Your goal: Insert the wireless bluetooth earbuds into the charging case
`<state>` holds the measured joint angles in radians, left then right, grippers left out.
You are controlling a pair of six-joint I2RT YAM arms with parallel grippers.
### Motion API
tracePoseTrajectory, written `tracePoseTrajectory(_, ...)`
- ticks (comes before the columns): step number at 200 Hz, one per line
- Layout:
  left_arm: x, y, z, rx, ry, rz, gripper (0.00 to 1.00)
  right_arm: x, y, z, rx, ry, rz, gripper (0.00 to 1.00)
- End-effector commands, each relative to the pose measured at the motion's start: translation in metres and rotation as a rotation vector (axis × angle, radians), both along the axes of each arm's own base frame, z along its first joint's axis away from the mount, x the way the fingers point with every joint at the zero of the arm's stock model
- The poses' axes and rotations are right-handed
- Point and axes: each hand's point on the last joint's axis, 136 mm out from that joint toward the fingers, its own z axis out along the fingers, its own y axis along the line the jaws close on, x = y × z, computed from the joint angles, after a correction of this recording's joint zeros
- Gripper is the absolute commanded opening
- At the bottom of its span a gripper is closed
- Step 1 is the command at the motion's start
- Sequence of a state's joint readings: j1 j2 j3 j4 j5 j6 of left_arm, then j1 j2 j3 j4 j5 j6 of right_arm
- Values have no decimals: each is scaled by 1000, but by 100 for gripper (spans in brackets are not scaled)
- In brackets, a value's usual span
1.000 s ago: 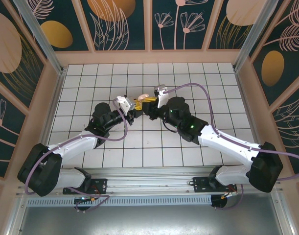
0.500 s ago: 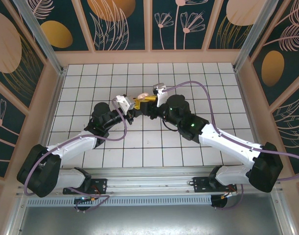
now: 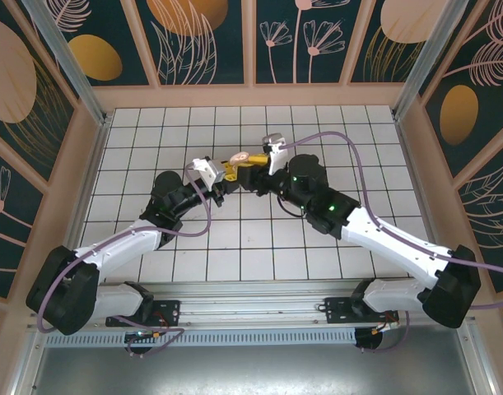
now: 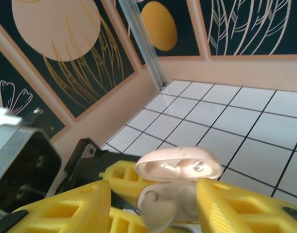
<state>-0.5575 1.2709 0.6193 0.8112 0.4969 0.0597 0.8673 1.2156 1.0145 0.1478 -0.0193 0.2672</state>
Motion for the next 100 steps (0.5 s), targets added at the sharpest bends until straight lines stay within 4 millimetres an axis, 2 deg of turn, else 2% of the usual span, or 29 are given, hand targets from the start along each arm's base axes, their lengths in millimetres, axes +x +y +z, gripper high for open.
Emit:
tracePoseTrajectory(1, -7, -2, 32, -43, -90, -27, 17, 2, -12, 29, 45, -38, -20, 50)
tracePoseTrajectory(27, -5, -2, 28, -35, -74, -23, 17, -3, -13, 39, 74, -35, 12, 50)
tracePoseTrajectory(59, -3, -2, 28, -41, -64, -20, 17, -2, -17, 37, 76, -9, 9, 49)
tracePoseTrajectory(74, 4, 0, 25, -48, -39, 17, 16, 7, -26, 24, 70, 51, -47, 49)
tracePoseTrajectory(100, 12, 3, 19, -51, 4, 60, 17, 17, -43, -10, 35, 205, -109, 47)
